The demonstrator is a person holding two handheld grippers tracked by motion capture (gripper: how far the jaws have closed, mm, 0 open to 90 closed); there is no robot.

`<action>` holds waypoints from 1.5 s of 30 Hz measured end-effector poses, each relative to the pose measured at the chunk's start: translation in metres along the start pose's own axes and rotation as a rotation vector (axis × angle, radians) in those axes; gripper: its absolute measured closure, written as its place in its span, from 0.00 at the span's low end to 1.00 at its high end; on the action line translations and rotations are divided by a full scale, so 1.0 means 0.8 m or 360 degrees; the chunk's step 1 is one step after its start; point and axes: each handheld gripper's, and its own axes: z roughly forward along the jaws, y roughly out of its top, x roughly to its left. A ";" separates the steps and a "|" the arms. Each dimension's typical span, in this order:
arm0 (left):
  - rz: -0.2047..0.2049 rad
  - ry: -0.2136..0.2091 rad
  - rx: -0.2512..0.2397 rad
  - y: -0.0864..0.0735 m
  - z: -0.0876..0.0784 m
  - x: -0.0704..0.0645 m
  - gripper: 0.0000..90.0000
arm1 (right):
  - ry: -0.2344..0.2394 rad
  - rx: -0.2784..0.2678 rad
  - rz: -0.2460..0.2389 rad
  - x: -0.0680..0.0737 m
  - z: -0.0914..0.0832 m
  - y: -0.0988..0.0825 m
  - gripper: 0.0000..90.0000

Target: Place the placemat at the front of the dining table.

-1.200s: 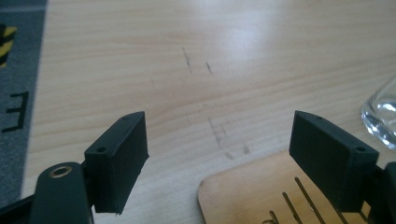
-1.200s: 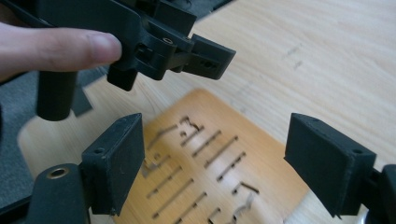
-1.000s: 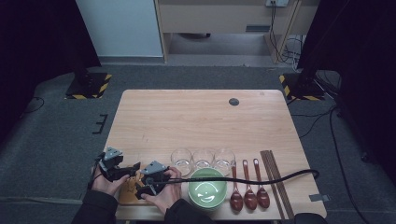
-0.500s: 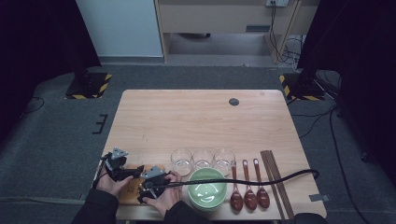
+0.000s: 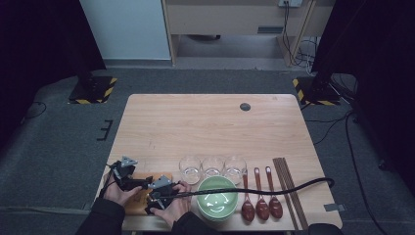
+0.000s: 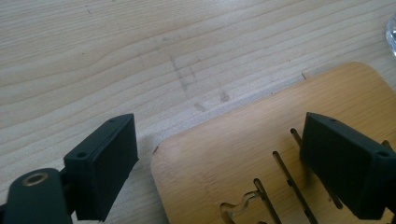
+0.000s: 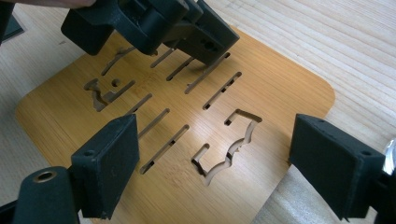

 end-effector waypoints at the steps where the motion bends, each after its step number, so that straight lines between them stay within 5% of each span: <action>1: -0.0003 -0.0004 0.0003 0.000 0.001 0.000 0.10 | -0.0004 -0.0002 0.0000 0.000 0.000 0.000 0.17; 32: -0.0126 -0.0042 0.0036 -0.009 0.000 0.003 0.07 | -0.0032 0.0020 0.0122 0.002 0.006 -0.002 0.10; 43: -0.0043 -0.0106 0.0022 -0.006 0.004 0.009 0.06 | -0.0033 0.0016 0.0113 0.001 0.006 -0.002 0.10; 45: -0.0030 -0.0132 0.0019 -0.005 0.002 0.007 0.12 | -0.0035 0.0021 0.0109 0.001 0.006 -0.002 0.10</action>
